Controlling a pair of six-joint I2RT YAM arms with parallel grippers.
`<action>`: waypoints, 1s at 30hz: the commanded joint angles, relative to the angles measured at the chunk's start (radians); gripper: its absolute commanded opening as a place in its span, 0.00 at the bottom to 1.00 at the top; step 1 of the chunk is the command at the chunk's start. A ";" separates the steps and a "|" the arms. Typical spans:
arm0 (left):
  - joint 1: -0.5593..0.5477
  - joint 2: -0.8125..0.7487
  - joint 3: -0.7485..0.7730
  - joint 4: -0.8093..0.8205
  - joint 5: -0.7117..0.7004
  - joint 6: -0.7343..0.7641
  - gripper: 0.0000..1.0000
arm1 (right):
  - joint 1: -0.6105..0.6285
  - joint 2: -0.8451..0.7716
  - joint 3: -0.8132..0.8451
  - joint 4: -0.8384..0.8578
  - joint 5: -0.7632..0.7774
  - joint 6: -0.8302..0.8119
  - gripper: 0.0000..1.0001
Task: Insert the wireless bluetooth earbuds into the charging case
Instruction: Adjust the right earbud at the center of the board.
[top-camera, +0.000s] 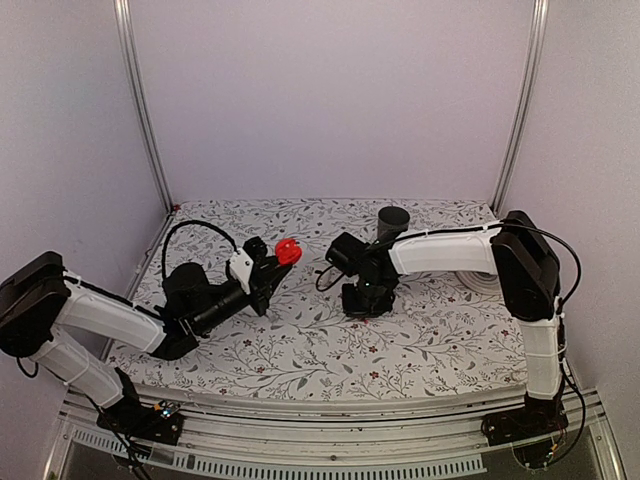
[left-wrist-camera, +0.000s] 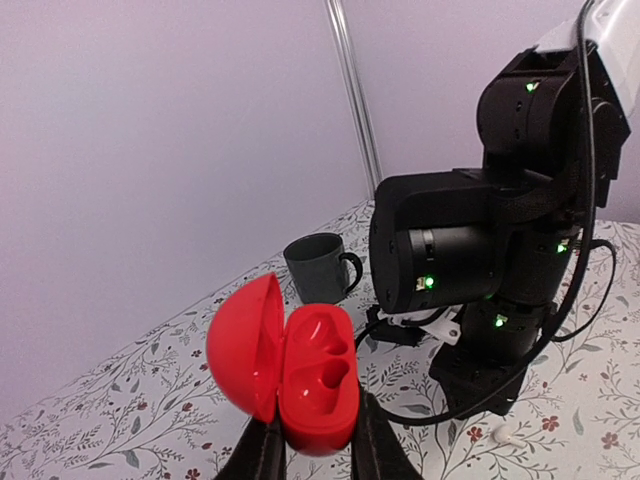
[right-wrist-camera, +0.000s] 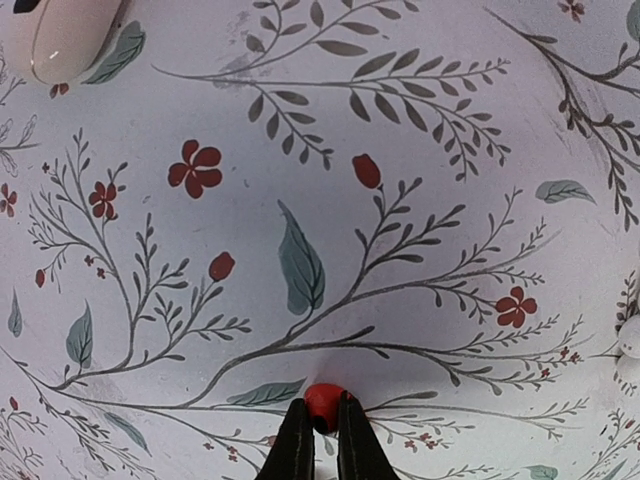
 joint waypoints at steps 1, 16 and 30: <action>0.011 0.031 0.035 -0.004 0.008 -0.007 0.00 | -0.011 -0.048 -0.076 0.083 -0.003 -0.047 0.06; 0.036 0.158 0.081 0.026 0.077 -0.093 0.00 | -0.058 -0.260 -0.289 0.337 -0.036 -0.173 0.07; 0.042 0.127 0.058 0.016 0.097 -0.097 0.00 | -0.118 -0.335 -0.536 0.661 -0.251 -0.380 0.58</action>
